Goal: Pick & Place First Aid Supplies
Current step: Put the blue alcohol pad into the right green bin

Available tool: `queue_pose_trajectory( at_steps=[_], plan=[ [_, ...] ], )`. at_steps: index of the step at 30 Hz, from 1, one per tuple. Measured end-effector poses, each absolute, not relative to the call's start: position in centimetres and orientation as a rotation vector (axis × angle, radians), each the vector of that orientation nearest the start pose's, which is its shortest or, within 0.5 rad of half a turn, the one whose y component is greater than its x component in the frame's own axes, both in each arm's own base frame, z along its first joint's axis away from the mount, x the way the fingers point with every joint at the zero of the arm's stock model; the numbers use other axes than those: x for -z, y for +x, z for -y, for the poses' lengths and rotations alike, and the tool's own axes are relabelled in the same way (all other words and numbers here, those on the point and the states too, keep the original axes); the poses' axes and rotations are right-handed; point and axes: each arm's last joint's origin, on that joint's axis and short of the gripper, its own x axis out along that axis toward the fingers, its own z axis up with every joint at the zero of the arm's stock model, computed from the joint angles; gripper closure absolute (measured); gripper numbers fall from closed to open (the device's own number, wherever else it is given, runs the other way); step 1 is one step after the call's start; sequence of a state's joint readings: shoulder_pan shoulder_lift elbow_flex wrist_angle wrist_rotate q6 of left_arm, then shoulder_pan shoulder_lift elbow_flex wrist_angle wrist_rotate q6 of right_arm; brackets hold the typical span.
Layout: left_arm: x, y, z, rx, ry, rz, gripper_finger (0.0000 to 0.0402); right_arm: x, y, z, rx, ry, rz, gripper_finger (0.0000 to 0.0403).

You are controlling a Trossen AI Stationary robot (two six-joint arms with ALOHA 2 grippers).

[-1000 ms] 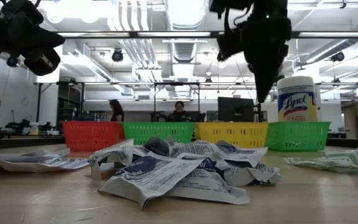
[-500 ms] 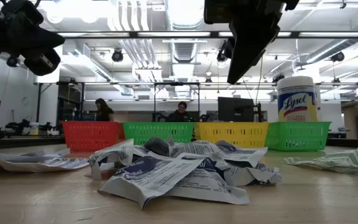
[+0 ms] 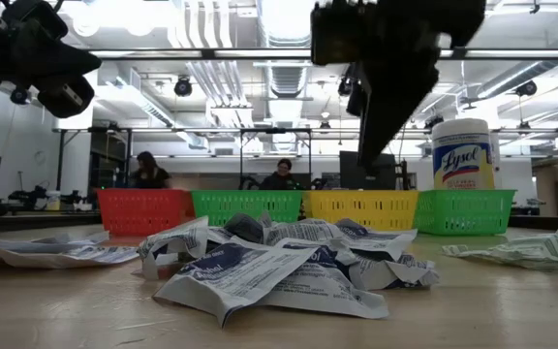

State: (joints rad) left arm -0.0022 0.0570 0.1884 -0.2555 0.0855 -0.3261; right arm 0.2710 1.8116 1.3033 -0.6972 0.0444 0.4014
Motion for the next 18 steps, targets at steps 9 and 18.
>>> queue_pose_trajectory(
  at_steps=[9, 18],
  plan=[
    [-19.8, 8.7, 0.3, 0.066, -0.331, -0.137, 0.0401, -18.1, 35.5, -9.6, 0.053, 0.144, -1.256, 0.0275],
    [-19.8, 8.7, 0.3, 0.066, -0.331, -0.138, 0.0401, -16.2, 36.4, -9.7, 0.063, 0.150, -1.264, 0.0258]
  ],
)
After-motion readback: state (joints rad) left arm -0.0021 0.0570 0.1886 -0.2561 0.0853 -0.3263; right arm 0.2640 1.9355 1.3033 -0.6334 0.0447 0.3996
